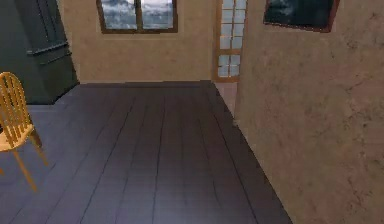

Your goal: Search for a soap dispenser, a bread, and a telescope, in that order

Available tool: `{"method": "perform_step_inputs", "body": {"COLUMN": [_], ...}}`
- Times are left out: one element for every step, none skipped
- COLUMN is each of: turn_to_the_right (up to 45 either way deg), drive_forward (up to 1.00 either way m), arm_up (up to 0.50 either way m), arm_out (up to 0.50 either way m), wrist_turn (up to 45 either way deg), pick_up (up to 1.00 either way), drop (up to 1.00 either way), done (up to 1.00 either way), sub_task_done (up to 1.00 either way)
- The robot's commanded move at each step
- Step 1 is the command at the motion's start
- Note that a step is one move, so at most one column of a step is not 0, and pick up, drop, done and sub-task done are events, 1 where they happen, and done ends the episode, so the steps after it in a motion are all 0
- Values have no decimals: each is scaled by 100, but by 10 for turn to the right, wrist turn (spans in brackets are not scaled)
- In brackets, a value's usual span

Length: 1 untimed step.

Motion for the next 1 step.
{"method": "perform_step_inputs", "body": {"turn_to_the_right": [0], "drive_forward": [100], "arm_up": [0], "arm_out": [0], "wrist_turn": [0], "pick_up": [0], "drop": [0], "done": [0], "sub_task_done": [0]}}
